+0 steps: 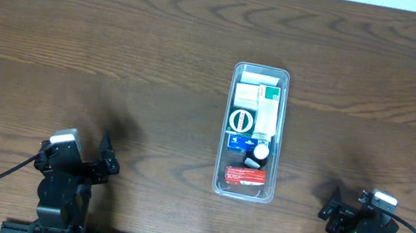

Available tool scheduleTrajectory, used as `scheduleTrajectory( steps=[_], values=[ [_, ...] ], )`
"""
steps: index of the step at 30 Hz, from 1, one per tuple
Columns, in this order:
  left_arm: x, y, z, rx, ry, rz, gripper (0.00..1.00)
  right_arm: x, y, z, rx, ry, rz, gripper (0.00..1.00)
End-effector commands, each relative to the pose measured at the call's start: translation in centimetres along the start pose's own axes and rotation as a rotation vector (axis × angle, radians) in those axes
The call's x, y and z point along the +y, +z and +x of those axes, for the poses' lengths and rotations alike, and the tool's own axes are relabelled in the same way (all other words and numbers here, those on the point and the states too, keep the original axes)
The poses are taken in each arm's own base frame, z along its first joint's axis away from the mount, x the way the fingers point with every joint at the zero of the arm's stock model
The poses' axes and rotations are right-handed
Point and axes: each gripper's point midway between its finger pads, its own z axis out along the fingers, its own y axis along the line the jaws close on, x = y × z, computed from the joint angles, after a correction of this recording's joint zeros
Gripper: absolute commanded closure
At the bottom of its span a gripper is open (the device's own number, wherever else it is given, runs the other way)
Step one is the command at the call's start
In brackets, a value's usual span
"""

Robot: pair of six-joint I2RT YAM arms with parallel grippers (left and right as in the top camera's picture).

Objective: Pack container

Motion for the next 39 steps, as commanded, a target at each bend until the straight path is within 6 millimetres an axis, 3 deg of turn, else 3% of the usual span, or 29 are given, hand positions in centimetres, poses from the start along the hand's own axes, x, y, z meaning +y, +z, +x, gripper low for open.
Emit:
scheduleTrajectory(
  steps=[1, 4, 39],
  values=[
    [0.4, 0.6, 1.5, 0.03, 0.014, -0.017, 0.02, -0.3, 0.2, 0.3, 0.003, -0.015, 0.014, 0.01],
    [0.6, 1.3, 3.1, 0.062, 0.021, -0.023, 0.02, -0.3, 0.2, 0.3, 0.003, -0.015, 0.014, 0.01],
    [0.6, 1.3, 2.9, 0.058, 0.031, -0.022, 0.02, -0.3, 0.2, 0.3, 0.003, -0.015, 0.013, 0.01]
  ],
)
